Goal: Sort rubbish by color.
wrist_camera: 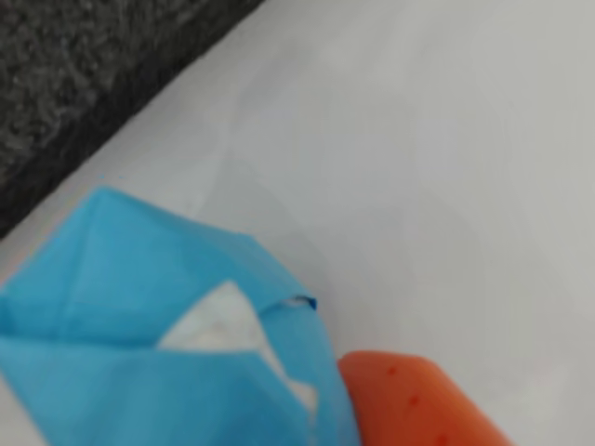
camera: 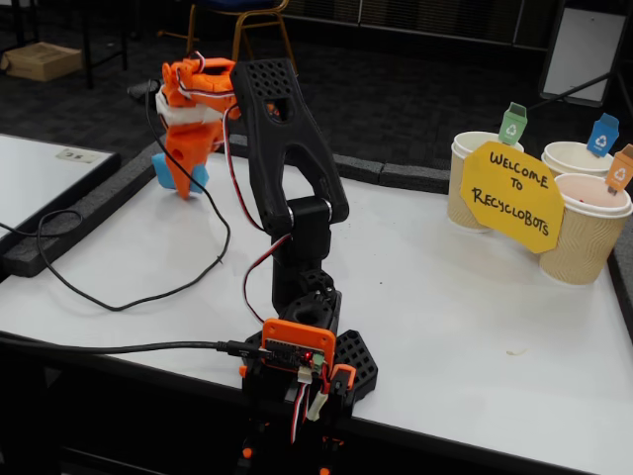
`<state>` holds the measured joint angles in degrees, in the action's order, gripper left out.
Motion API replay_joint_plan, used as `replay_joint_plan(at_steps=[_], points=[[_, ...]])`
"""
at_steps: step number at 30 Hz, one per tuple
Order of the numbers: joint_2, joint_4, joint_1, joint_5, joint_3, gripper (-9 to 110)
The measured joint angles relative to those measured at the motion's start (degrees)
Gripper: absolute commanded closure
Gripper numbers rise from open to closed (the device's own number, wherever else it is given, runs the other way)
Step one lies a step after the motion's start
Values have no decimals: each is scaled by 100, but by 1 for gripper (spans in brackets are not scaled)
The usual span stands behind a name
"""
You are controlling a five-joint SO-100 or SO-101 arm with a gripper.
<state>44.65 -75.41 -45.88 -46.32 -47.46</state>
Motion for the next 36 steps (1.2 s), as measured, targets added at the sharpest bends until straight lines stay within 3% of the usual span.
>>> replay_joint_plan(at_steps=[8,15,36], points=[[325,-791,0,896,167,101],[1679,-1406,0,1626,26,101],[8183,-1652,308,2514,-4219,101]])
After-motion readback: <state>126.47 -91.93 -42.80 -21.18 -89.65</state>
